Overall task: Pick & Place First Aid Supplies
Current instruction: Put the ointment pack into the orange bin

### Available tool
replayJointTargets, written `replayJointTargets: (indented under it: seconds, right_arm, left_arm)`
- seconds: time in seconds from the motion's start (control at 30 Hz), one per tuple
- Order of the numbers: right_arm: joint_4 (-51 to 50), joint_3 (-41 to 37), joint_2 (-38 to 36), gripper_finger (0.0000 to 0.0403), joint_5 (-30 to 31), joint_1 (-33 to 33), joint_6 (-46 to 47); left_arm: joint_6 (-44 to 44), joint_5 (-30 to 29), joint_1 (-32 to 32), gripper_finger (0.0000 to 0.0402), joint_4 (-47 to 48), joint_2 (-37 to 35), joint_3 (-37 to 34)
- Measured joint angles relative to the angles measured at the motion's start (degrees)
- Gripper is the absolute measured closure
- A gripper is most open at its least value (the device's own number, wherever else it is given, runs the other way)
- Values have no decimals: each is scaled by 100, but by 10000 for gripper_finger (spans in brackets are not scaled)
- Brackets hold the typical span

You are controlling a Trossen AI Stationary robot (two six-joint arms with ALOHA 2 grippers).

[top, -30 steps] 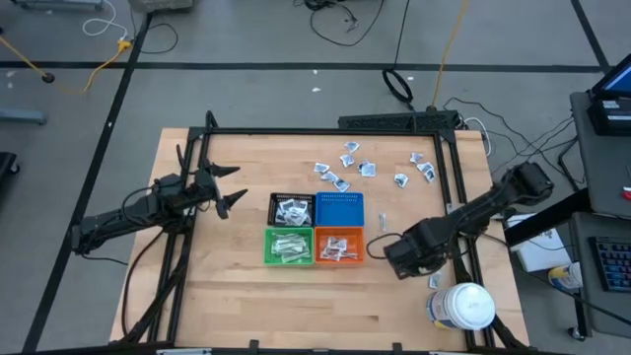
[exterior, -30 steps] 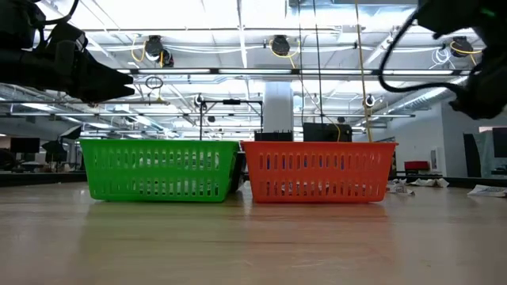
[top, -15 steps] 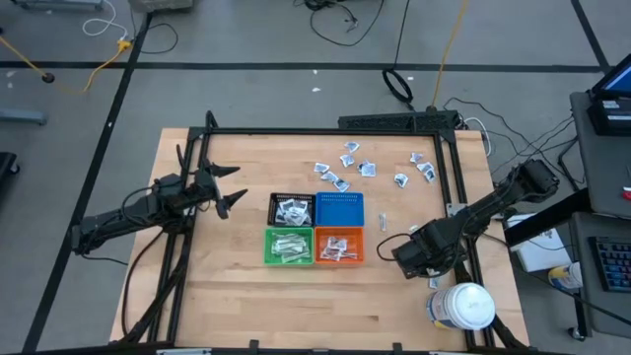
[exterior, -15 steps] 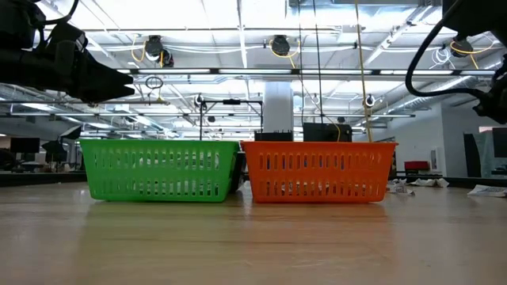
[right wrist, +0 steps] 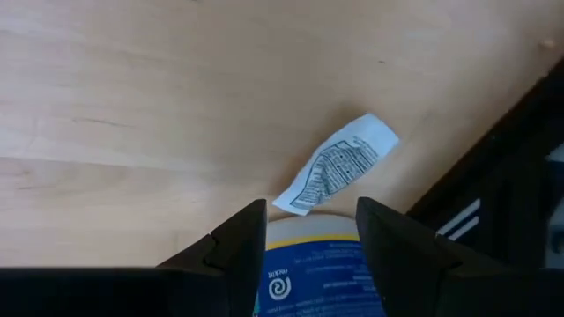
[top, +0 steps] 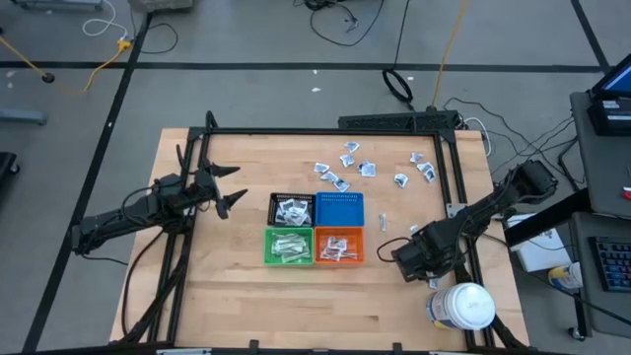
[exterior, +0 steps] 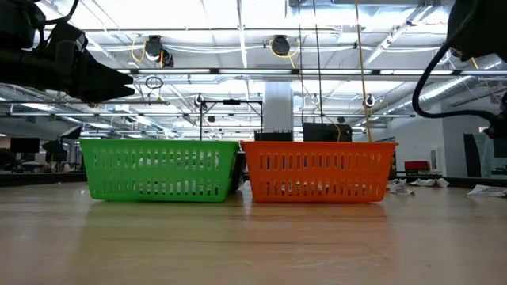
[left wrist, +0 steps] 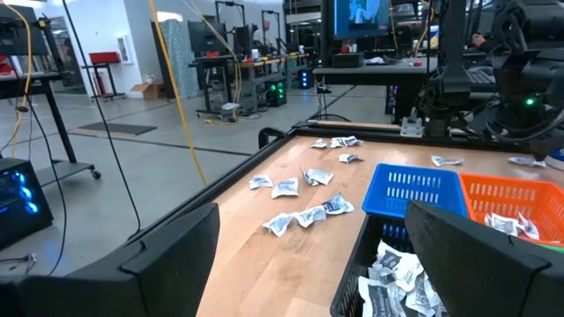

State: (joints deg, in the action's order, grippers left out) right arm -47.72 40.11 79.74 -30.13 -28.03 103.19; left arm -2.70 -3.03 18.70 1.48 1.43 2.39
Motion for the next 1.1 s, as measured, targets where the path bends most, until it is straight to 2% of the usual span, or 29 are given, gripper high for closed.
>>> replayJointTargets:
  seconds: [0.43,0.57,0.8,1.1]
  right_arm:
    - [770,-638,-4,238,-188,2,264]
    - [925,-682,-8,274,-185,4,262]
    - [1050,-714,1,389,-160,2,170]
    - [846,-597,14,400,-90,62,93]
  left_arm:
    - [0,2,0,36,0,0,0]
    - [0,0,0,36,0,1,0]
    - [0,2,1,36,0,0,0]
    - [0,2,2,36,0,0,0]
